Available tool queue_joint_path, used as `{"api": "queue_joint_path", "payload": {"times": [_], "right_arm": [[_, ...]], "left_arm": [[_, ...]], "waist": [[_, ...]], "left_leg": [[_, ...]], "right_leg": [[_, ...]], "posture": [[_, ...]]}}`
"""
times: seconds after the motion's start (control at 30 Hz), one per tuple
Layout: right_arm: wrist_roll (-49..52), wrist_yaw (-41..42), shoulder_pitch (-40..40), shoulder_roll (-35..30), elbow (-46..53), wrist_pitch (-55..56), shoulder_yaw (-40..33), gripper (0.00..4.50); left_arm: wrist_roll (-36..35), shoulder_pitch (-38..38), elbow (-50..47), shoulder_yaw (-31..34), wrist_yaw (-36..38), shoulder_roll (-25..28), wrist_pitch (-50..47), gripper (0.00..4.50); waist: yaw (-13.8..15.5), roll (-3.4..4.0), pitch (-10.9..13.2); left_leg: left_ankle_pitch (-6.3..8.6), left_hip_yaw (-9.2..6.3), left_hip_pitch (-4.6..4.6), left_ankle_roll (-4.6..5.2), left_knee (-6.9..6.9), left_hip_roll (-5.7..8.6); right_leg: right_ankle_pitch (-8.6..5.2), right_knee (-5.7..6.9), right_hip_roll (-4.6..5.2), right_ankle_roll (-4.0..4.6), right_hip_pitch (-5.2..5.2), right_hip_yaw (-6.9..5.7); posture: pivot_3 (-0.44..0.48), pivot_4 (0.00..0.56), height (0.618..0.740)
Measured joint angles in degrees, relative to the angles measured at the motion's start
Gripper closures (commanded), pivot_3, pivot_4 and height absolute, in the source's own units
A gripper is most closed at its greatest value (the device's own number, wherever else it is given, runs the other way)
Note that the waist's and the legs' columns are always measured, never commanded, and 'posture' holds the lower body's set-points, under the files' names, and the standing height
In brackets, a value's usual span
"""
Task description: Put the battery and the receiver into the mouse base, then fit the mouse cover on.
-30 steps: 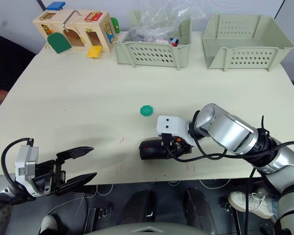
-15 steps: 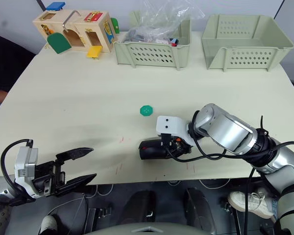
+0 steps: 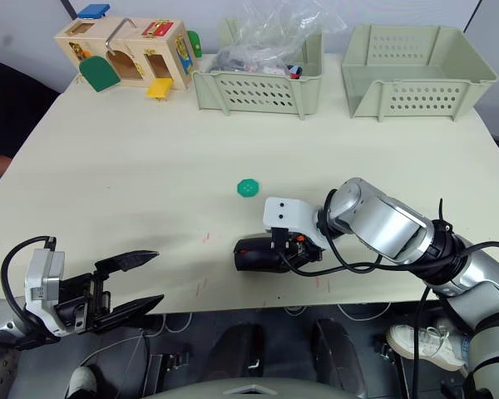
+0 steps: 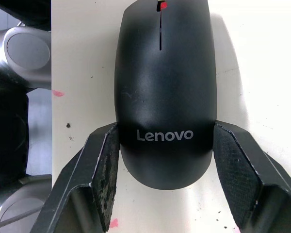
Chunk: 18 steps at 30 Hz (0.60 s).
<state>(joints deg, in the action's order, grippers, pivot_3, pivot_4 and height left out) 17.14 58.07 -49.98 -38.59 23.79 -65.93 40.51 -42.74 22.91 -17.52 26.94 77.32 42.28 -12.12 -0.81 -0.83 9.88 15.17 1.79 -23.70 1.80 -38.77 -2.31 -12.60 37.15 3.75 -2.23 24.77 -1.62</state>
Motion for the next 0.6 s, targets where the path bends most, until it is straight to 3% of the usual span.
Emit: {"api": "queue_joint_path", "payload": {"times": [0.6], "right_arm": [[2.54, -7.03, 3.08, 1.37, 6.75, -8.25, -2.46, 2.03]], "left_arm": [[0.48, -0.1, 0.11, 0.0, 0.25, 0.14, 0.0, 0.0]], "waist": [[0.02, -0.02, -0.01]], "left_leg": [[-0.05, -0.12, 0.01, -0.08, -0.2, 0.0]], "right_leg": [[-0.08, 0.3, 0.0, 0.13, 0.01, 0.0]], "posture": [[0.0, 0.15, 0.74]]}}
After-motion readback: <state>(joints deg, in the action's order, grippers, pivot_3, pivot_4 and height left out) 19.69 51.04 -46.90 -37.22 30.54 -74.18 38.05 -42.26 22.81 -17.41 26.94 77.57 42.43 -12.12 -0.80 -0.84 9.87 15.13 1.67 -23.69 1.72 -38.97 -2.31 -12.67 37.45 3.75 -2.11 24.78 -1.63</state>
